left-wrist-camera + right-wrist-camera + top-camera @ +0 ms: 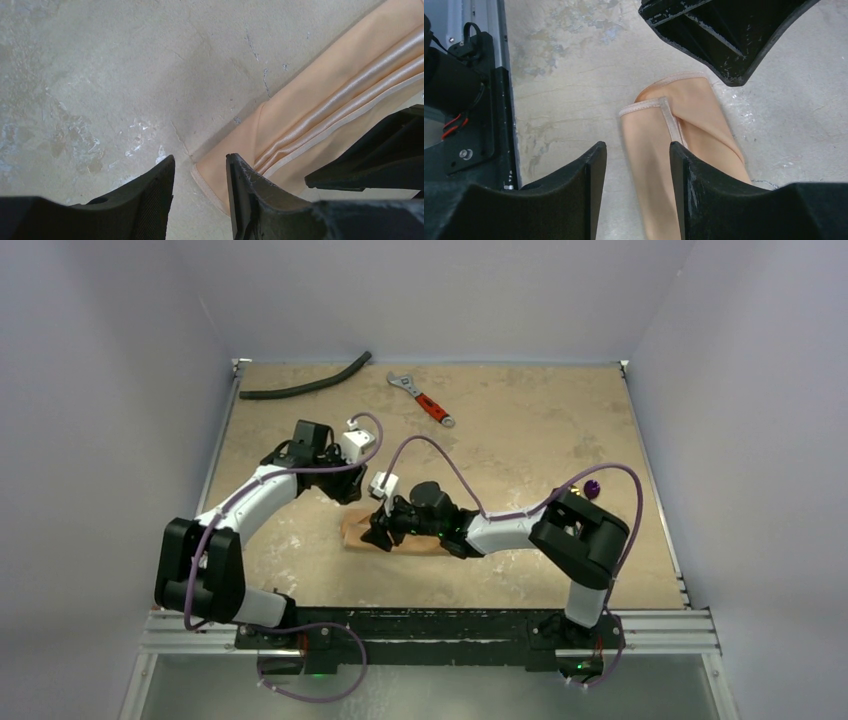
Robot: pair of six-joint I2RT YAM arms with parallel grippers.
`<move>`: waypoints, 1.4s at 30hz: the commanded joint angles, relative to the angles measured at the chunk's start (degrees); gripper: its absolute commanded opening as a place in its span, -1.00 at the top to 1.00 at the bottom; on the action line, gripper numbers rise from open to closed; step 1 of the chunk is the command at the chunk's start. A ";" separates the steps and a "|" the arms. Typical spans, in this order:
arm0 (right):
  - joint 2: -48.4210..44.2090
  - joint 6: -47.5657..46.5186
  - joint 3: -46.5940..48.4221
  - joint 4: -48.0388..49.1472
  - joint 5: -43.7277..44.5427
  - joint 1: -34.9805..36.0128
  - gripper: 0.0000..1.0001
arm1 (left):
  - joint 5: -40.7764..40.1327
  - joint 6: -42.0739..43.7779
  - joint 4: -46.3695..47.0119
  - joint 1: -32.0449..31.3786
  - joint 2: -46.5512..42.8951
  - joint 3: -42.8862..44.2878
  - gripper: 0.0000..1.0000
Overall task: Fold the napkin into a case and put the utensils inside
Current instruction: Pick up the top corner of the smaller rectangle folded napkin from the center of the board.
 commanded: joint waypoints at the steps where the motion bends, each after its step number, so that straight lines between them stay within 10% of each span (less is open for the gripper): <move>1: 1.87 -0.85 2.24 6.08 0.91 0.18 -0.09 | 0.68 0.96 2.08 -0.57 0.78 -1.02 0.18; 42: 11.99 -3.16 2.04 14.04 3.13 -1.02 0.13 | -3.70 1.30 0.04 -4.99 5.74 -0.82 0.22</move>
